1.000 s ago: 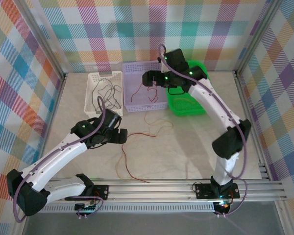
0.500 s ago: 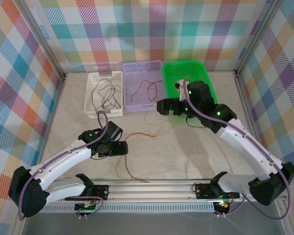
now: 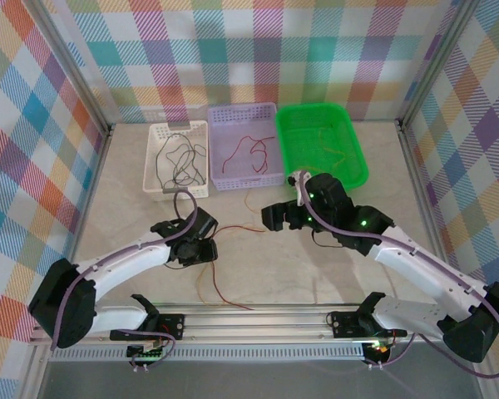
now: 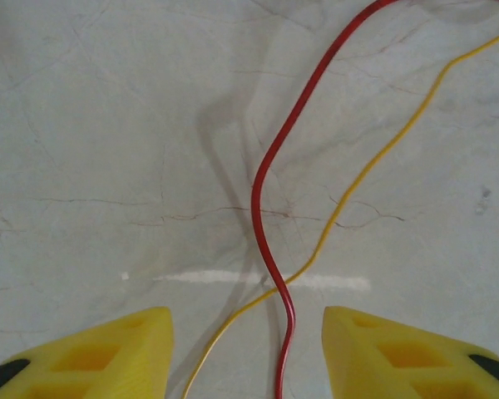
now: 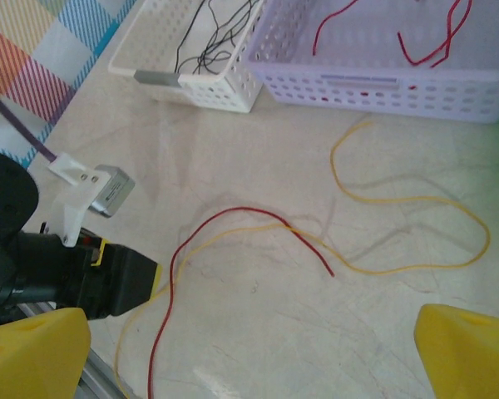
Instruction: Untangle the cables
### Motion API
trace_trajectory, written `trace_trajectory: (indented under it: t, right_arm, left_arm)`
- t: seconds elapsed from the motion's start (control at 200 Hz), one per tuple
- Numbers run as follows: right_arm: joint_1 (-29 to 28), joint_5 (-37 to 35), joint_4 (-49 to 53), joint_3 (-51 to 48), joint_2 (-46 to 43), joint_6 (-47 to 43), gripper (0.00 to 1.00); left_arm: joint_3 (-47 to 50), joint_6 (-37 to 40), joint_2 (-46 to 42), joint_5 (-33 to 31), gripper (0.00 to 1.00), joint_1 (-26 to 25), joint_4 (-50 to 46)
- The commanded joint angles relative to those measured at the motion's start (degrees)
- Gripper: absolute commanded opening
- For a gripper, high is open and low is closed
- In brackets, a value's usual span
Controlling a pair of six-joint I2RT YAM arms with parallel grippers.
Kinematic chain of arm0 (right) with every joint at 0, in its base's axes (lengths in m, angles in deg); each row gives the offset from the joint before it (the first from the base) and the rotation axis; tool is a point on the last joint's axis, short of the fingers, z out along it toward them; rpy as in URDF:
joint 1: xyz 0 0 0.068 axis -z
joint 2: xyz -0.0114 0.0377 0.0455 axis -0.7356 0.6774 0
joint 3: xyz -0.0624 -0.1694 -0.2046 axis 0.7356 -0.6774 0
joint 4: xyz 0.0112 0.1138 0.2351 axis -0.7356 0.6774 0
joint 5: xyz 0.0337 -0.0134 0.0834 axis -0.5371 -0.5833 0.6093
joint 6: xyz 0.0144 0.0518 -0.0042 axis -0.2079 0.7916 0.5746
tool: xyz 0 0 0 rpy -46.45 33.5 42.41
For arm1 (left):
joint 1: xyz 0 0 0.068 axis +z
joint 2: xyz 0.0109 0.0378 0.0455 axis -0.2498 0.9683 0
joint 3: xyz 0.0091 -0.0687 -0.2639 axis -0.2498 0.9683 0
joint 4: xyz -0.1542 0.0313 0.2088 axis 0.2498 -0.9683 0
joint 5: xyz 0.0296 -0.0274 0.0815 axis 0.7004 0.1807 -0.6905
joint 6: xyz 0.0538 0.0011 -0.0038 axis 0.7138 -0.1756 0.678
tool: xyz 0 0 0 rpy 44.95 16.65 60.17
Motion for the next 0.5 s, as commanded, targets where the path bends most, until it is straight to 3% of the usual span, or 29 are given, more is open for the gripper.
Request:
trace_trajectory:
  t: [0.0, 0.495]
  right_arm:
    - [-2.1, -2.1, -2.8, -1.1, -1.3, 1.4, 1.0]
    - [-7.3, -5.6, -3.6, -3.7, -1.8, 3.1, 1.0]
  left_arm:
    - [0.6, -0.4, 1.9, -1.5, 0.46, 0.4, 2.5]
    - [0.3, -1.1, 8.5, -3.2, 0.3, 0.3, 7.1]
